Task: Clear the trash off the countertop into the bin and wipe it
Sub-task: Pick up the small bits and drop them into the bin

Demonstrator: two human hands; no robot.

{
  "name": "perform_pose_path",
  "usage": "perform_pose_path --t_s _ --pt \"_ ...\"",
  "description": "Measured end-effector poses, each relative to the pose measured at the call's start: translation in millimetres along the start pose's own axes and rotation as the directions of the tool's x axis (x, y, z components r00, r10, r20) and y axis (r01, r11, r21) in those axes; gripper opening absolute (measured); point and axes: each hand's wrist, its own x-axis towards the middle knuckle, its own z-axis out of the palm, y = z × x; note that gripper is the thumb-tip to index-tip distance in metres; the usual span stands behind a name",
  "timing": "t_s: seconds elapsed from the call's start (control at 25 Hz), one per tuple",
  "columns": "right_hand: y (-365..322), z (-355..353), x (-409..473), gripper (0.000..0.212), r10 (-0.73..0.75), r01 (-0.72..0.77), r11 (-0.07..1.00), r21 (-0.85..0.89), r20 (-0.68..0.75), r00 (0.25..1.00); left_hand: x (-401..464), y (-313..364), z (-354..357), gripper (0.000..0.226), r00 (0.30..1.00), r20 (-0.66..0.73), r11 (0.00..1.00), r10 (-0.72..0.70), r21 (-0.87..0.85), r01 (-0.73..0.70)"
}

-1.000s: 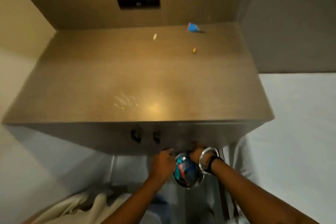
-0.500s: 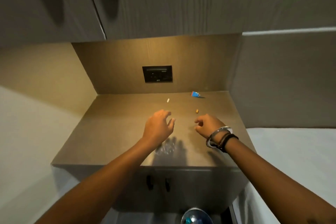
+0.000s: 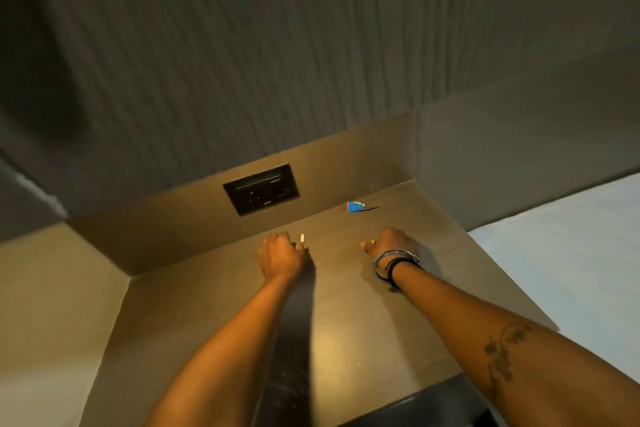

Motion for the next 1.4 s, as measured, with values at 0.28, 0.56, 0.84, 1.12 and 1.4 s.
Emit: perform_pose_path --t_s 0.28,0.56,0.84,1.12,1.4 --pt "2 16 24 0.013 0.004 -0.014 0.991 -0.135 -0.076 0.997 42 9 23 0.037 0.977 0.112 0.983 -0.181 -0.006 0.183" --pt "14 5 7 0.017 -0.117 0.12 0.987 -0.103 0.037 0.992 8 17 17 0.033 0.961 0.146 0.965 -0.236 -0.081 0.25" --pt "69 -13 -86 0.021 -0.262 0.253 0.957 0.14 0.051 0.964 -191 69 -12 0.027 0.986 0.155 0.899 -0.06 -0.421 0.121" --pt "180 -28 -176 0.019 -0.358 0.324 0.883 0.341 0.042 0.933 -380 68 35 0.025 0.928 0.308 0.675 -0.209 -0.641 0.365" --pt "279 51 -211 0.019 -0.112 0.095 0.994 0.06 0.438 0.892 -415 34 130 0.045 0.643 0.619 0.559 -0.451 -0.366 0.744"
